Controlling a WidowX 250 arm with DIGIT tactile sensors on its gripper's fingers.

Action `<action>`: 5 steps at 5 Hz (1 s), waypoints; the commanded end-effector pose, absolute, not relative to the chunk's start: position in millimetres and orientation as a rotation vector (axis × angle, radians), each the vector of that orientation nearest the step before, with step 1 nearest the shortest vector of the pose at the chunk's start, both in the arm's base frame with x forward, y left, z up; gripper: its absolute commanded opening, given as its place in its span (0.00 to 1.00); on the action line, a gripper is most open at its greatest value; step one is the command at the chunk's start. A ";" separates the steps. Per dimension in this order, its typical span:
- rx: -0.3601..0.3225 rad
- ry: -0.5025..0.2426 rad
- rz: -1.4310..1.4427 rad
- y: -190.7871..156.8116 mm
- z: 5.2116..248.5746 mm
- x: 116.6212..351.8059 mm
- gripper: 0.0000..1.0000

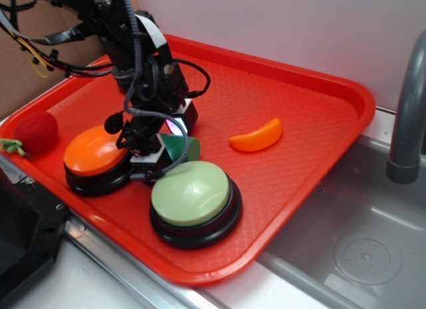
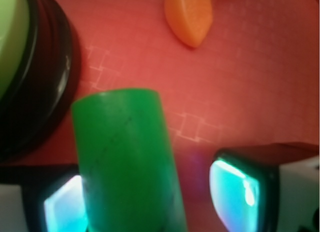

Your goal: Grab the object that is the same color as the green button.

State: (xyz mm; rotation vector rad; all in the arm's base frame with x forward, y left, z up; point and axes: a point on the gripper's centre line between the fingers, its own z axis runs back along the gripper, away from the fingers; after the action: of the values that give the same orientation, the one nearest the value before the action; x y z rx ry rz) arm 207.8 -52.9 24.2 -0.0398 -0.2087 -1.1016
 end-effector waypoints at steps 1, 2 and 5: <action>0.031 -0.233 -1.099 -56.9 33.7 216.5 0.00; 0.060 -0.251 -1.039 -58.0 47.6 218.6 0.00; -0.029 -0.230 -0.274 -20.7 132.7 234.6 0.00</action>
State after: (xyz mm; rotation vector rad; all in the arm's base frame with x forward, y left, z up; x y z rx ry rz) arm 227.2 -20.1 120.5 -0.0387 -0.1705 -0.2654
